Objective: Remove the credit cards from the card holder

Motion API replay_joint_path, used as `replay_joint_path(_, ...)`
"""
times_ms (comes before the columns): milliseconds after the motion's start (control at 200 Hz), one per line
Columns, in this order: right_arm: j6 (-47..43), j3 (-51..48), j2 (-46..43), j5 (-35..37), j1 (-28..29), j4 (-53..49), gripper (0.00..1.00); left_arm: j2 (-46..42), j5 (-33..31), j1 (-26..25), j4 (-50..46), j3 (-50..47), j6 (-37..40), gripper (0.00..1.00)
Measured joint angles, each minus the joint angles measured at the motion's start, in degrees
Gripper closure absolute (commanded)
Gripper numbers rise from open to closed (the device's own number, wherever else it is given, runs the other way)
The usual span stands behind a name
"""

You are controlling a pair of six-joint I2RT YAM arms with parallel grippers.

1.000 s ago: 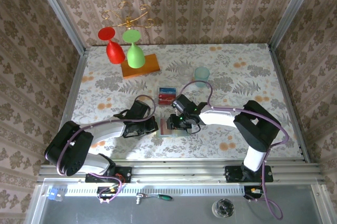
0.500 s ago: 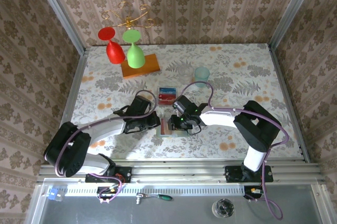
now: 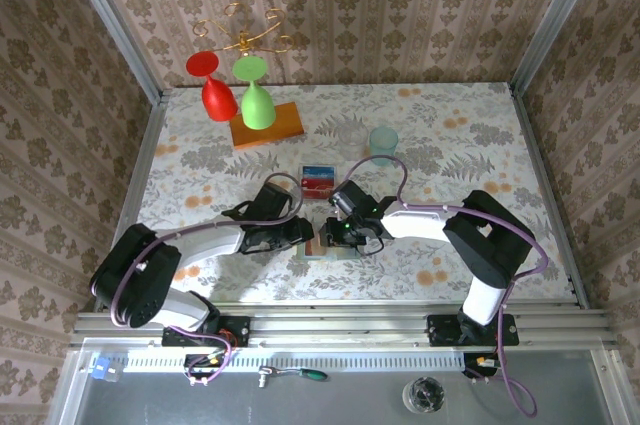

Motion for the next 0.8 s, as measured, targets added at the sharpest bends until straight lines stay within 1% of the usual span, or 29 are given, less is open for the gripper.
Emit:
replay_joint_path(485, 2.32, -2.64, 0.00, -3.93, -1.75, 4.63, 0.73, 2.60, 0.76, -0.44, 0.70, 1.64, -0.22, 0.73)
replay_joint_path(590, 2.71, -2.91, 0.00, -4.26, -1.88, 5.31, 0.73, 3.48, 1.03, -0.57, 1.01, 2.21, -0.37, 0.77)
replay_joint_path(800, 2.75, -3.37, 0.00, -4.83, -2.03, 6.03, 0.73, 3.89, 1.31, -0.98, 1.31, 2.51, -0.70, 0.81)
